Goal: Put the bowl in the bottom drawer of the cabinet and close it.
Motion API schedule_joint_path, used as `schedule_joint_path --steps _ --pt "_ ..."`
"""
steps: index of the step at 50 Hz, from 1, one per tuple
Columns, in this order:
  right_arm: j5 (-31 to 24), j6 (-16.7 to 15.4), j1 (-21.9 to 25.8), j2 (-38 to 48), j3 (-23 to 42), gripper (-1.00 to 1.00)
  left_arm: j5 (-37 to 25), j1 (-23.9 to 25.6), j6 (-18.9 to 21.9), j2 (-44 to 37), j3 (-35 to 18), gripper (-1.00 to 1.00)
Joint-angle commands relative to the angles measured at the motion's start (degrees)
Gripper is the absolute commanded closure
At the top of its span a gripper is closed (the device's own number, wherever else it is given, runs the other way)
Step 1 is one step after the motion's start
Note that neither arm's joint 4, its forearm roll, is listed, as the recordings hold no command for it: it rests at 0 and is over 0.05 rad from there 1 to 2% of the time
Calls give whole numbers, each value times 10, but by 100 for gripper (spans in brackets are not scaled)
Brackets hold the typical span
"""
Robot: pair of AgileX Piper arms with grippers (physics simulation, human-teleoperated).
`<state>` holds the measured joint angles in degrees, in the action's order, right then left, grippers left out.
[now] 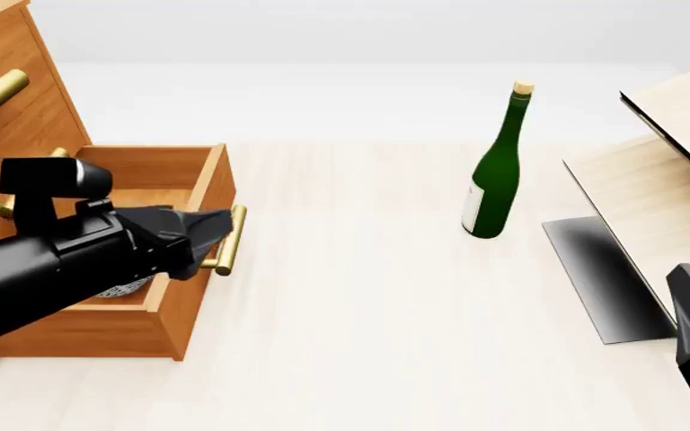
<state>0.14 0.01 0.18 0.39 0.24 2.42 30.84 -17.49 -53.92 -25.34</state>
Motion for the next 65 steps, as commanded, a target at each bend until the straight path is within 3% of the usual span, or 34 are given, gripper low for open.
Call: schedule_joint_path --steps 1,42,65 --pt "0 0 0 0 0 -100 9 32 -20 -15 -5 -100" --pt "0 0 0 0 0 -100 77 87 -108 -108 7 -100" --pt "0 0 0 0 0 -100 108 93 -121 -156 18 -100"
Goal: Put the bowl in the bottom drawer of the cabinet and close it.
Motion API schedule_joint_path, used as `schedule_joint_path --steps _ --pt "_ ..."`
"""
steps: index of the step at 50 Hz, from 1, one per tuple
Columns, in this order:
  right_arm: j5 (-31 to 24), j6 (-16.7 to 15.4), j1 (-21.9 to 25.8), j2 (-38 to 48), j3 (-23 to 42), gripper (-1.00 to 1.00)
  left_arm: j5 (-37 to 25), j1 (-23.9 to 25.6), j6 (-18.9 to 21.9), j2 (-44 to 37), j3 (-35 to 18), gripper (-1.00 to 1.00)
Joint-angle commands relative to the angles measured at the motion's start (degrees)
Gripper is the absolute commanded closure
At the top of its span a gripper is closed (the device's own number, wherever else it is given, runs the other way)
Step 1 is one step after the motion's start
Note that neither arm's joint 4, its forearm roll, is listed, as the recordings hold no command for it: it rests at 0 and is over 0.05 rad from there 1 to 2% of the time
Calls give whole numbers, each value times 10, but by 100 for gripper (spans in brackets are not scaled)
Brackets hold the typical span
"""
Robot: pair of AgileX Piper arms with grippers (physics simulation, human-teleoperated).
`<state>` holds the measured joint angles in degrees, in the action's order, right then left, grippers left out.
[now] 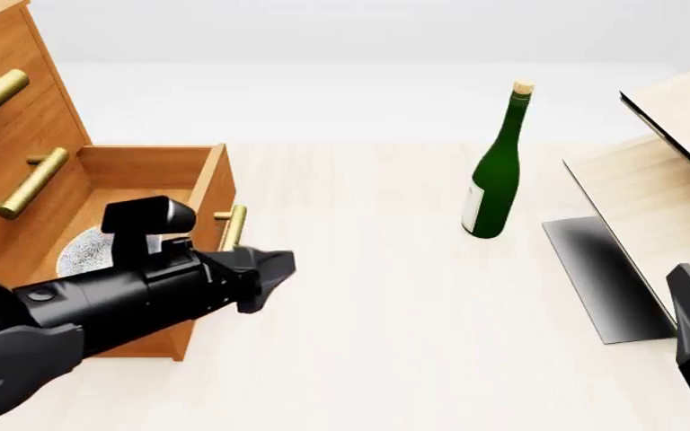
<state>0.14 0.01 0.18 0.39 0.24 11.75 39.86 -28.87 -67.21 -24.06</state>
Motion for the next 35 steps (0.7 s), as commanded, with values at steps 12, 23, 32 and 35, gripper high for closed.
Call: schedule_joint_path --steps 12,23,32,35 --pt "0 0 0 0 0 -100 32 -9 -32 -56 16 -100" --pt "0 0 0 0 0 -100 47 -19 -46 -85 25 -100" --pt "0 0 0 0 0 -100 54 -31 -53 -104 33 -100" --pt "0 0 0 0 0 -100 56 -38 -53 -107 35 -100"
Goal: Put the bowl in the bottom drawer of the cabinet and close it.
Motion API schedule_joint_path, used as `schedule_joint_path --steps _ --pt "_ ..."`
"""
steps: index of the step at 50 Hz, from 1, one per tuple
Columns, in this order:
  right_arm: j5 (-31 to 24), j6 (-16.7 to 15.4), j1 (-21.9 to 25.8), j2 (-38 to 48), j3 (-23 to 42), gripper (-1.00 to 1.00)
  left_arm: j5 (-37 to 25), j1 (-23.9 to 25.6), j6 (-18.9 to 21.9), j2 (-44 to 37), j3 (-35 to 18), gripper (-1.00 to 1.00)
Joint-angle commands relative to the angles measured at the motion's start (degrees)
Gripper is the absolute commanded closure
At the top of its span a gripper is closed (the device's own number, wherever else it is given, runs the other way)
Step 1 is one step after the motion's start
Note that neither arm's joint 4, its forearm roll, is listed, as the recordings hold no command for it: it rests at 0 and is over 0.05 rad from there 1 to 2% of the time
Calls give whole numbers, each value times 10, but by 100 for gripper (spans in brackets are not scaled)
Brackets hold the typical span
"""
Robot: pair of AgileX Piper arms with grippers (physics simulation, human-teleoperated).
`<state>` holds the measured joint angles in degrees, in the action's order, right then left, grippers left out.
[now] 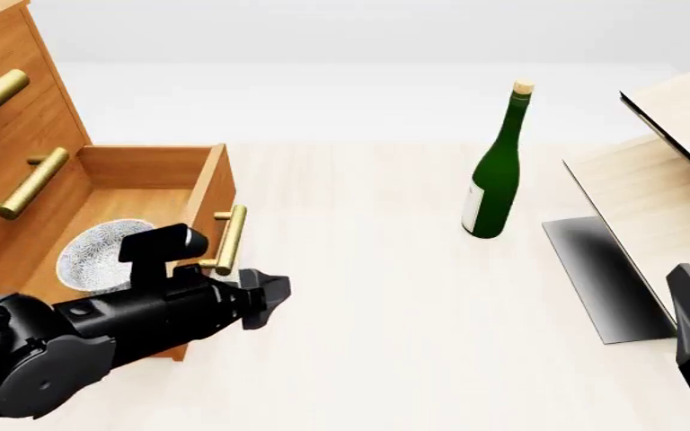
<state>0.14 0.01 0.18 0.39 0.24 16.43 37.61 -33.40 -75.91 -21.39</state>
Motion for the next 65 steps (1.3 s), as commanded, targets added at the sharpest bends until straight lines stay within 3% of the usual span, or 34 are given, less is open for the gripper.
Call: schedule_joint_path --steps 1,16,17,65 --pt "0 0 0 0 0 -100 10 -17 -9 -23 9 -100" --pt "0 0 0 0 0 -100 10 -53 -1 -30 15 -100" --pt "5 14 20 10 -1 -100 10 -57 1 -30 16 -100" --pt "7 14 20 13 -1 -100 14 -155 31 -22 43 -100"
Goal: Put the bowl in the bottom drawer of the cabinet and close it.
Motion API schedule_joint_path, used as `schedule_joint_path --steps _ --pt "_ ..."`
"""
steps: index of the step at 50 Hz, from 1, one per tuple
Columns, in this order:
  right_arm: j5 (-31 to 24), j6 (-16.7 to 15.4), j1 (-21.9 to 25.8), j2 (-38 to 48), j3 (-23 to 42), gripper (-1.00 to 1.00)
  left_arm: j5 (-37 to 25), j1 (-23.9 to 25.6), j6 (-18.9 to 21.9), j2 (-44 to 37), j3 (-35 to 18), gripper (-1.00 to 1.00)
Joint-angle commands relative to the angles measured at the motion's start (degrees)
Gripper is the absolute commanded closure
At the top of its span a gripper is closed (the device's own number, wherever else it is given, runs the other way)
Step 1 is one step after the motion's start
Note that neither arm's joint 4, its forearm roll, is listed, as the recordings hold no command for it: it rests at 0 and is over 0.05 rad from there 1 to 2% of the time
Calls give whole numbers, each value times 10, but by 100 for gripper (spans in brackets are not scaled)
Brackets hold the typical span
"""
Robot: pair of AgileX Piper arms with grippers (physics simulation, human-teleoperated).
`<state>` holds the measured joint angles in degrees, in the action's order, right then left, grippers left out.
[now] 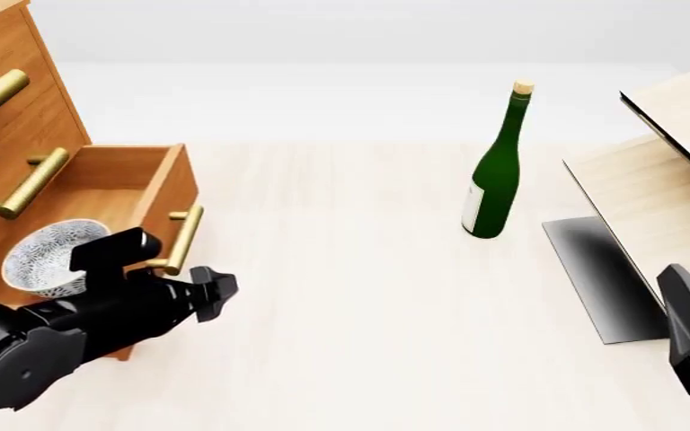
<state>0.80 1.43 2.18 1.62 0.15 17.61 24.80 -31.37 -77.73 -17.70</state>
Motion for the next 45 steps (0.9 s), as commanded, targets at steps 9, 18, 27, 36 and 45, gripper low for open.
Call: schedule_joint_path --steps 9,18,27,36,45 --pt "0 0 0 0 0 -100 7 -53 21 -10 12 -100" --pt "0 0 1 0 0 -100 12 -71 34 -13 17 -100" --pt "0 1 1 1 0 -100 12 -95 46 -10 22 -100" --pt "0 1 1 1 0 -100 13 -101 44 -9 24 -100" --pt "0 1 1 1 0 -100 14 -122 47 -6 29 -100"
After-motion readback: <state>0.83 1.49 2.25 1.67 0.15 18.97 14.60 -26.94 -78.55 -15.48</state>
